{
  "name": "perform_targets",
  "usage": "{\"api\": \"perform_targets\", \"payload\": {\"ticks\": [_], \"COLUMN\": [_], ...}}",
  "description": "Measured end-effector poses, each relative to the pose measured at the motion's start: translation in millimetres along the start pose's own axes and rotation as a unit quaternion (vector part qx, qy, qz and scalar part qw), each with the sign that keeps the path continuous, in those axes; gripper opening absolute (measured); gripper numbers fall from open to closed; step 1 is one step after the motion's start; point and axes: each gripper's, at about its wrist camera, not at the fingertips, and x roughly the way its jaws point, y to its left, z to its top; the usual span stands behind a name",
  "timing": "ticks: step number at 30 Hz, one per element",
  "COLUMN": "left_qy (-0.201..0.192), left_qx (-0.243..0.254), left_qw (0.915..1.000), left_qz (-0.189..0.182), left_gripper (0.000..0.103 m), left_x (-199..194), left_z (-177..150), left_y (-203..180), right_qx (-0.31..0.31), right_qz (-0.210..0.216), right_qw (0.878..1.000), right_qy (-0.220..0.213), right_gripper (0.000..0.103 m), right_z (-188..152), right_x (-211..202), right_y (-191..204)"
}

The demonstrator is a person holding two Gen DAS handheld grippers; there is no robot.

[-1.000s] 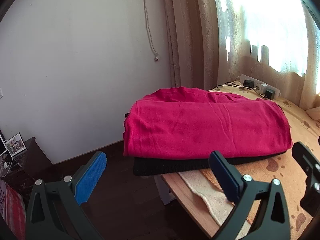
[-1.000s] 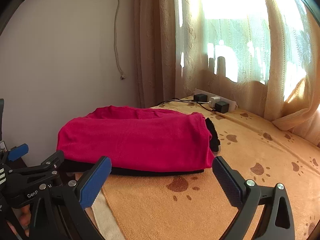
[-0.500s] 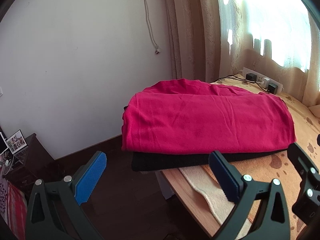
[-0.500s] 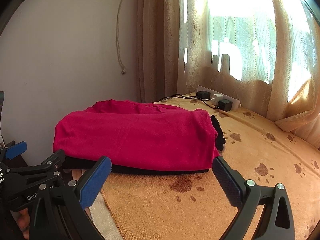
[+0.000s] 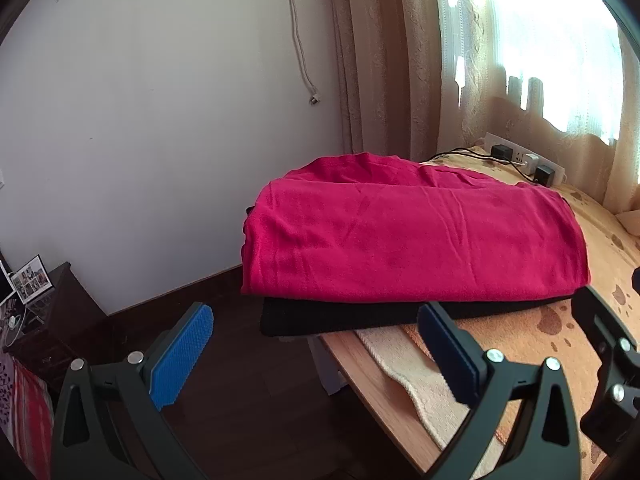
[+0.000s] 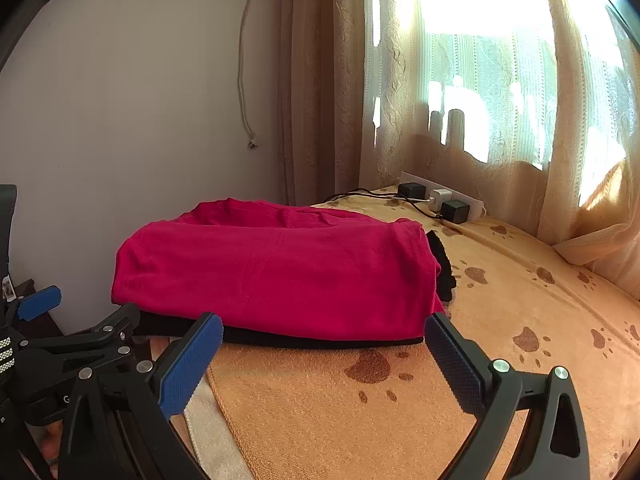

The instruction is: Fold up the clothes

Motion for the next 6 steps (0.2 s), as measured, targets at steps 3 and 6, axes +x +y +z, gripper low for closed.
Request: {"api": "perform_targets", "payload": {"ticks": [3, 6], "left_qy": [0.004, 0.012], "left_qx": [0.004, 0.008], "left_qw": [1.0, 0.9998], "left_qz": [-0.005, -0.011], "left_gripper": [0.103, 0.103], "left_x": [0.5, 2.7], "left_z": [0.2, -0.1], "left_y": [-1.6, -3.5], "right_qx": [0.001, 0.001], "right_qz": [-0.001, -0.001], "right_qw": [1.0, 1.0], "right_qy": [-0.001, -0.001], "right_gripper": [0.103, 0.103], "right_z": [0.1, -0.2], "right_x": [-1.1, -1.8], "right_y": [-0.1, -0.2]}}
